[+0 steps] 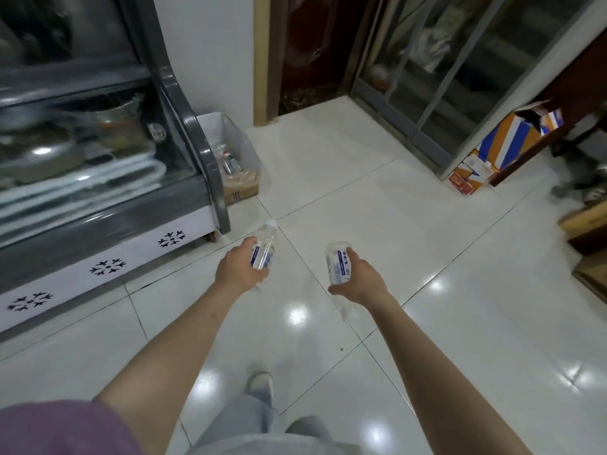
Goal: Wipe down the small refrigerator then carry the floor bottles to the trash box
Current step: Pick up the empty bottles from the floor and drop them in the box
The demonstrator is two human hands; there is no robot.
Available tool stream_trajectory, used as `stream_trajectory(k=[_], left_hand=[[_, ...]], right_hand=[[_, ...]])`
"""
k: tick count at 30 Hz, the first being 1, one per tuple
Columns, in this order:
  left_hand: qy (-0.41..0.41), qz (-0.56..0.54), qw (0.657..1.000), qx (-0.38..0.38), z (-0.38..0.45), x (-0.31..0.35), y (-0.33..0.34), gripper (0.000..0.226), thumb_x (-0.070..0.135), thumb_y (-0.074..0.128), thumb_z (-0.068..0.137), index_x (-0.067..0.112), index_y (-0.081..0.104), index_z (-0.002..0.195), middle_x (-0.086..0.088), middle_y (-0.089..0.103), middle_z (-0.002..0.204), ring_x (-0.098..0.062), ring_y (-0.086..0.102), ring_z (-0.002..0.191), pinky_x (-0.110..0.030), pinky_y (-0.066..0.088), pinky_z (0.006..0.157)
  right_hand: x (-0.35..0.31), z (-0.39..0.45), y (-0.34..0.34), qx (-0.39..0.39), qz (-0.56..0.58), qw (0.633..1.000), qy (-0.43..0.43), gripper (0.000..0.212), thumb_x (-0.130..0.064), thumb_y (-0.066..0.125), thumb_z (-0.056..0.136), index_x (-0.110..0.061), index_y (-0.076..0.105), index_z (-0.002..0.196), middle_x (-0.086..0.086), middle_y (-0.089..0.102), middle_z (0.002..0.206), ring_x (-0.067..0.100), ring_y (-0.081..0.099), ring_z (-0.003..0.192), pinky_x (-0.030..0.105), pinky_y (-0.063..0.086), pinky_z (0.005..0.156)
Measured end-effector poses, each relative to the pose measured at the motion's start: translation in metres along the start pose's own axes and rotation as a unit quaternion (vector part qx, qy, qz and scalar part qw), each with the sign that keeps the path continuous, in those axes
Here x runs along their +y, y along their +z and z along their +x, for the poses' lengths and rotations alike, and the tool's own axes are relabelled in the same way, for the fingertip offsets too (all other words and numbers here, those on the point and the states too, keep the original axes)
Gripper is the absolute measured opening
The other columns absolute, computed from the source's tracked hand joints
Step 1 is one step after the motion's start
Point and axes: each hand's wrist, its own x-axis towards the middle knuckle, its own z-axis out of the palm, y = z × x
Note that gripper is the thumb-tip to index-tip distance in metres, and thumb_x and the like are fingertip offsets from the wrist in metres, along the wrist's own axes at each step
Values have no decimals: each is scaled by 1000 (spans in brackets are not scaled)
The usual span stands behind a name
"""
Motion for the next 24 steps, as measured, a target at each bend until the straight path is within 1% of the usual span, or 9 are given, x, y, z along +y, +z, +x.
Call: stream_trajectory(k=[5, 10, 16, 18, 20, 21, 24], left_hand=[[-12, -10, 1000, -2, 49, 19, -5, 69, 32, 74, 71, 25, 42, 132, -7, 61, 116, -30, 58, 103, -33, 47, 84], [-33, -9, 999, 1, 101, 35, -5, 71, 31, 74, 72, 23, 41, 134, -11, 59, 116, -31, 56, 103, -30, 43, 79], [-84, -43, 995, 33, 174, 67, -3, 73, 33, 75, 74, 22, 39, 136, -10, 59, 113, -27, 57, 99, -32, 48, 79], [-101, -69, 991, 49, 200, 83, 0, 72, 34, 75, 73, 23, 40, 134, -7, 60, 110, -23, 56, 94, -31, 48, 77], [-118, -78, 988, 64, 223, 100, 1, 69, 35, 74, 73, 24, 41, 133, -3, 61, 105, -20, 54, 89, -27, 44, 74], [-125, -81, 986, 72, 234, 107, 1, 69, 36, 74, 73, 25, 41, 133, -2, 61, 105, -20, 54, 89, -26, 43, 74], [-137, -99, 982, 85, 265, 125, 1, 71, 35, 74, 73, 26, 39, 134, -3, 61, 110, -23, 56, 97, -28, 43, 76]], right_hand=[[-16, 56, -26, -2, 2, 1000, -11, 104, -39, 76, 64, -27, 14, 147, 3, 53, 117, 22, 55, 102, 30, 45, 78], [-22, 118, -52, -12, -10, 1000, -25, 101, -38, 76, 64, -26, 18, 146, 3, 54, 117, 23, 56, 101, 29, 43, 75], [-30, 209, -100, -32, -41, 997, -57, 105, -40, 76, 64, -27, 15, 148, 2, 53, 122, 23, 55, 108, 33, 47, 86], [-36, 242, -118, -36, -51, 996, -66, 106, -40, 76, 65, -28, 12, 149, 2, 51, 125, 23, 54, 110, 33, 46, 87], [-42, 272, -131, -49, -61, 994, -79, 105, -39, 75, 66, -28, 11, 148, 2, 50, 125, 23, 54, 110, 33, 47, 87], [-45, 287, -137, -56, -65, 993, -85, 105, -39, 76, 66, -28, 11, 148, 2, 50, 125, 23, 54, 110, 33, 46, 87], [-57, 330, -154, -71, -75, 989, -105, 104, -38, 76, 67, -28, 12, 148, 3, 51, 123, 24, 54, 110, 32, 45, 86]])
